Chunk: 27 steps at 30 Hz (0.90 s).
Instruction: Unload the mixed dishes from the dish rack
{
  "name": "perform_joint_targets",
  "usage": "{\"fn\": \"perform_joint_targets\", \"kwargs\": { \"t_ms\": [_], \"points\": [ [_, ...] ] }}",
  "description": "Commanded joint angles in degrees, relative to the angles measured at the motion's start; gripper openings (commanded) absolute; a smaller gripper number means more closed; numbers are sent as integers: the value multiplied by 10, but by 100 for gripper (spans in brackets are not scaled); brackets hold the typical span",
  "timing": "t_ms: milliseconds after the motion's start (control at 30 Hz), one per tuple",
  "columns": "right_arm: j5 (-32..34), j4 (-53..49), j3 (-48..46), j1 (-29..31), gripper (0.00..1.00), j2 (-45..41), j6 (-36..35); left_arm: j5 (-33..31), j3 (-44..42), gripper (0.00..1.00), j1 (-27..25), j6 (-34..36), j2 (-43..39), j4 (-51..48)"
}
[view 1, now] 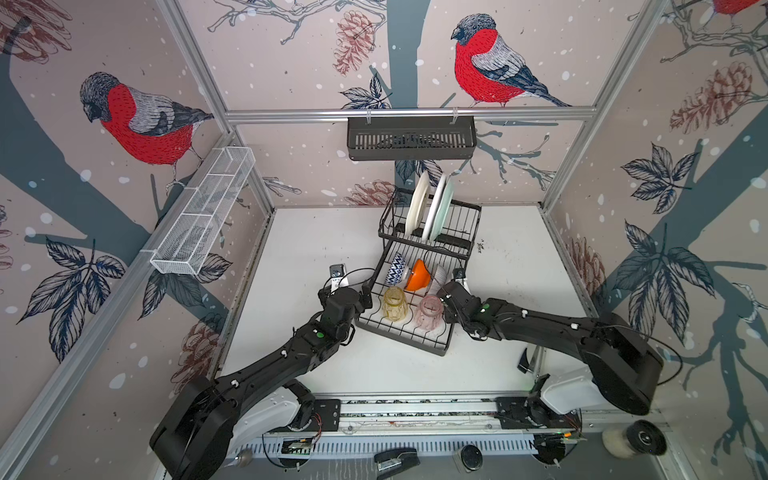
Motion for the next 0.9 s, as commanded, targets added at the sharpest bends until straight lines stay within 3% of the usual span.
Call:
{"fn": "perform_joint_targets", "kwargs": {
  "t_ms": [0, 267, 533, 867],
  "points": [
    [-59, 25, 5, 2, 17, -4, -76, -5, -2, 97, -1, 1, -5, 17],
    [-121, 60, -13, -63, 20, -35, -92, -4, -2, 97, -1, 0, -7, 16],
    [-118, 47, 3, -110, 19, -21, -108, -5, -2, 98, -1, -1, -5, 18],
    [-82, 46, 17, -116, 19, 28, -69, -2, -4, 98, -1, -2, -3, 21]
  ]
}}
